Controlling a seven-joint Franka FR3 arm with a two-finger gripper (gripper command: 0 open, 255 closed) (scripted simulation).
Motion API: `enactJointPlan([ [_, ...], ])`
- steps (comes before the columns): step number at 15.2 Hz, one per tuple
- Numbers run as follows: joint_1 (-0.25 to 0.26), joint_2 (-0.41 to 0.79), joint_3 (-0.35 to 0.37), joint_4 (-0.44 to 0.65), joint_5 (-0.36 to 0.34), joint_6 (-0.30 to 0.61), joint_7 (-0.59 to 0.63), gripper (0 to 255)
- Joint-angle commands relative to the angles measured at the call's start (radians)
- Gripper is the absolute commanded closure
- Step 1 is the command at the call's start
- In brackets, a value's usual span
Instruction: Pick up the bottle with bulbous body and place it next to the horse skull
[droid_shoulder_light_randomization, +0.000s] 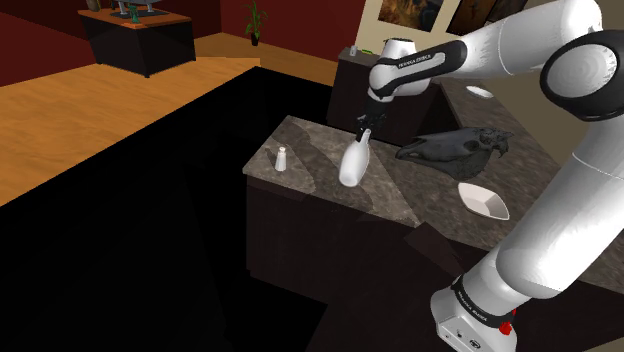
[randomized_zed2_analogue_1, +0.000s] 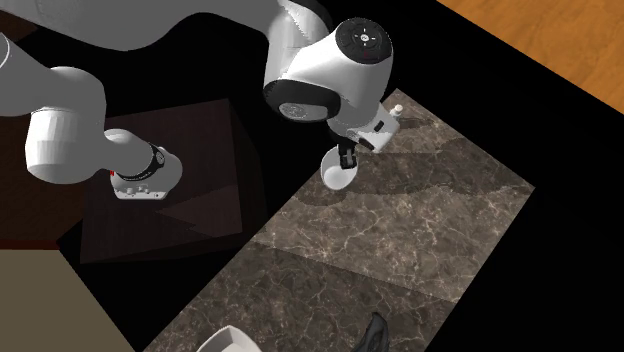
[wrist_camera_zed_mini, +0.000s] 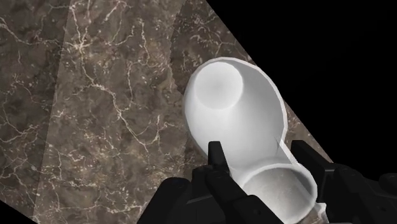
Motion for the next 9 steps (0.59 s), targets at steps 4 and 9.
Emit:
enactJointPlan([
  [4, 0.001, -0.027, -0.001, 0.039, -0.006, -0.065, 0.004, 255],
  [9, 0.002, -0.049, -0.001, 0.079, -0.011, -0.128, 0.007, 255],
])
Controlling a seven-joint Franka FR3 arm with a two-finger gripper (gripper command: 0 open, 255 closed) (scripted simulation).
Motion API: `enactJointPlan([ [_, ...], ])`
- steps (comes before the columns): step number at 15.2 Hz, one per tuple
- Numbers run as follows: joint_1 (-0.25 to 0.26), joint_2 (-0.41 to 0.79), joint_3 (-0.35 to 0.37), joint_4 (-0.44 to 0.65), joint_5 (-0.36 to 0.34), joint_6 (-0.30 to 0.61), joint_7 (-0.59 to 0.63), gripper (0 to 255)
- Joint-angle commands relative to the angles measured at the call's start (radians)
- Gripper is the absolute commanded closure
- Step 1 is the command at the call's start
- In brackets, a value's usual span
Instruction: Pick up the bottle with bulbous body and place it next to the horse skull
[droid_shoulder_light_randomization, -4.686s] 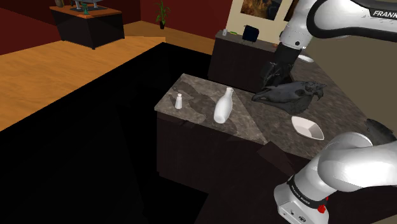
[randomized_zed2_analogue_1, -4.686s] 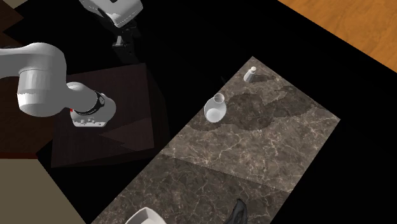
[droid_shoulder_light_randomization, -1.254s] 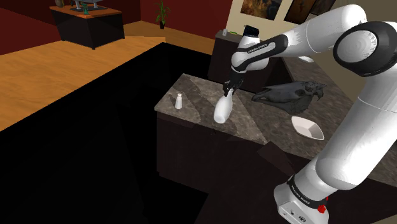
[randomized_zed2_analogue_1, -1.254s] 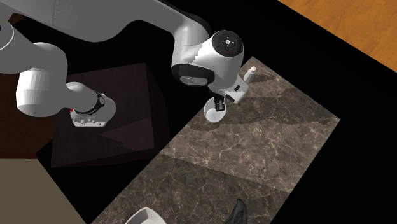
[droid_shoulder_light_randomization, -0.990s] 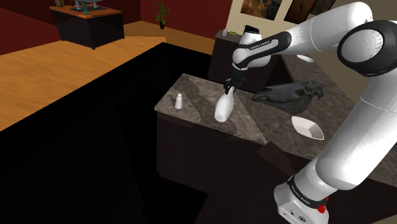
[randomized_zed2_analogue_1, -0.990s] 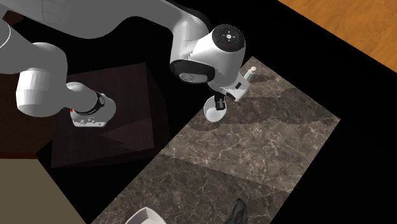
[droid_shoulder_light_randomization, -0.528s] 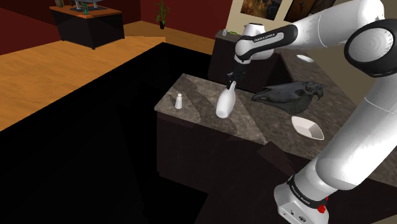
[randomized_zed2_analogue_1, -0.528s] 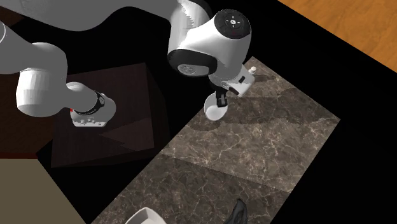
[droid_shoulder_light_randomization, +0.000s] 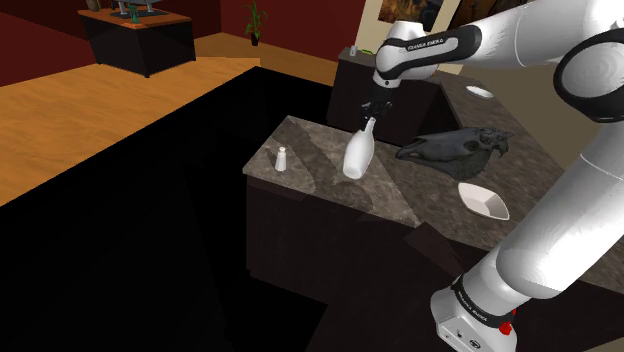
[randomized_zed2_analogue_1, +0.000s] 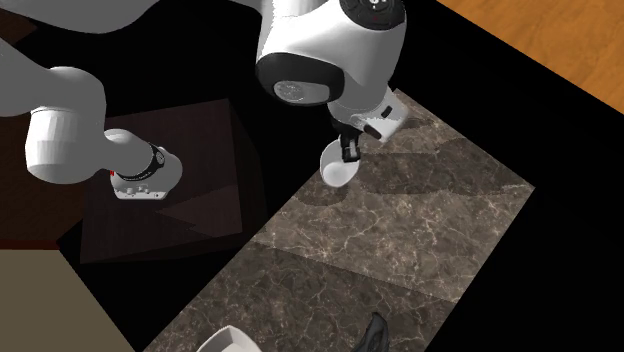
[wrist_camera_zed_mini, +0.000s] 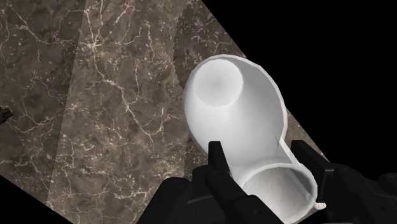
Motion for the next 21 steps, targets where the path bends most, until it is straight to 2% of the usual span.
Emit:
enactJointPlan([
  [1, 0.001, -0.005, 0.001, 0.024, -0.001, -0.028, 0.003, 255],
  [21, 0.002, -0.04, 0.001, 0.251, -0.009, -0.29, 0.007, 255],
])
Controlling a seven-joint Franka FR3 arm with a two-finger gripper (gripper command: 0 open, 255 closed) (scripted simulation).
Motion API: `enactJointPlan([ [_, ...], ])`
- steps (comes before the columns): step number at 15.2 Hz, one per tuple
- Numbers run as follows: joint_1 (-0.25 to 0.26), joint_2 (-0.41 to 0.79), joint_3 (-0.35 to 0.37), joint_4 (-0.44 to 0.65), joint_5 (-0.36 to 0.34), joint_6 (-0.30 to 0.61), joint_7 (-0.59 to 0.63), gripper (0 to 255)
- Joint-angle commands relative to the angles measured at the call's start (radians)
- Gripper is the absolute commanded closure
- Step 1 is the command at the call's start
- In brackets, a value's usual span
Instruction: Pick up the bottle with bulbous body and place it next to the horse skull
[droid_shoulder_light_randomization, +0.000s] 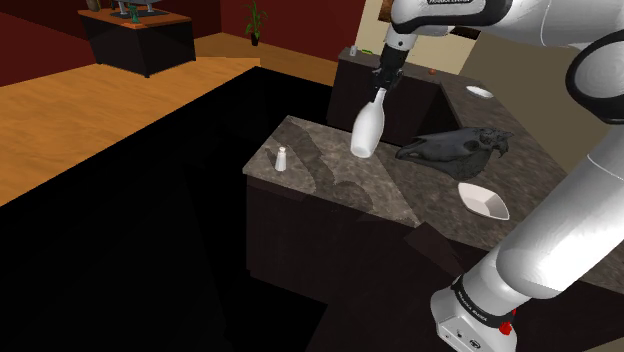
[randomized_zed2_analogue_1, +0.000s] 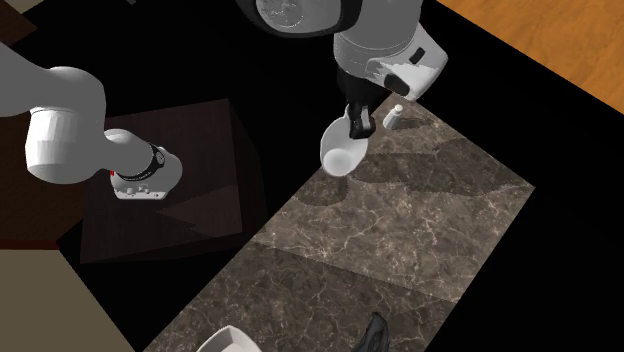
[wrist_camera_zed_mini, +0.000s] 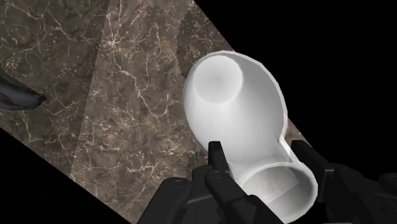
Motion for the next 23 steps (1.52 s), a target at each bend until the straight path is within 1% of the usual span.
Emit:
enactJointPlan([
  [1, 0.0, 0.001, 0.0, 0.032, 0.0, -0.031, 0.0, 255],
  [13, -0.003, 0.028, -0.002, 0.228, 0.005, -0.2, -0.004, 255],
  [23, -0.01, 0.087, -0.006, 0.444, 0.017, -0.359, -0.011, 255],
])
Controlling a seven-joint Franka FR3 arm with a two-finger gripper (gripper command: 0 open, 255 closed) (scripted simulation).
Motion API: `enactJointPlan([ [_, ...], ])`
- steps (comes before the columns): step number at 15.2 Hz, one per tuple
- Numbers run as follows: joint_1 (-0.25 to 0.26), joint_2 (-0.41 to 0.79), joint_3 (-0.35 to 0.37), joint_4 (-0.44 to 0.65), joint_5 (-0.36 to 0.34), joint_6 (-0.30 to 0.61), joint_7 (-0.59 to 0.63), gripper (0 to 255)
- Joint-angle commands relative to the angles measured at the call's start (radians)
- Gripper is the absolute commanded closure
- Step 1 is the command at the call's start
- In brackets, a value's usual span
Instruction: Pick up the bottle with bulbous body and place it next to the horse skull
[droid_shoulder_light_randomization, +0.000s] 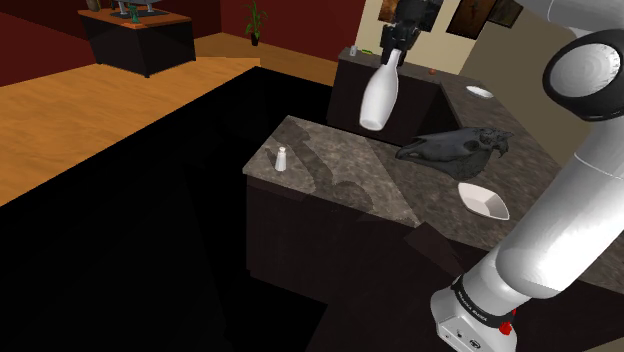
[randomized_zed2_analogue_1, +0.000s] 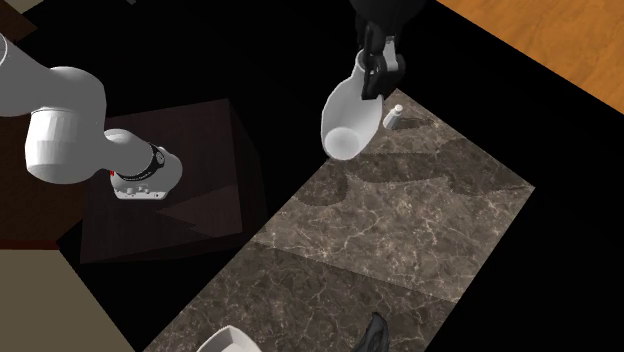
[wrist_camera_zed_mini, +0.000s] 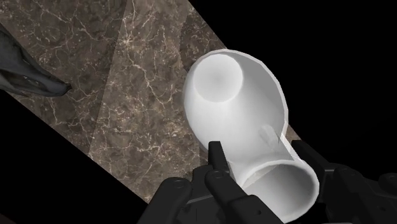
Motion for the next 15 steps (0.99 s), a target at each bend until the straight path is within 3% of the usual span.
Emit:
enactJointPlan([
  [1, -0.002, 0.017, -0.001, 0.053, 0.003, -0.036, -0.002, 255],
  [7, -0.013, 0.078, -0.005, 0.22, 0.016, -0.143, -0.008, 255],
  [15, -0.123, 0.022, -0.078, 0.141, 0.025, -0.121, -0.191, 255],
])
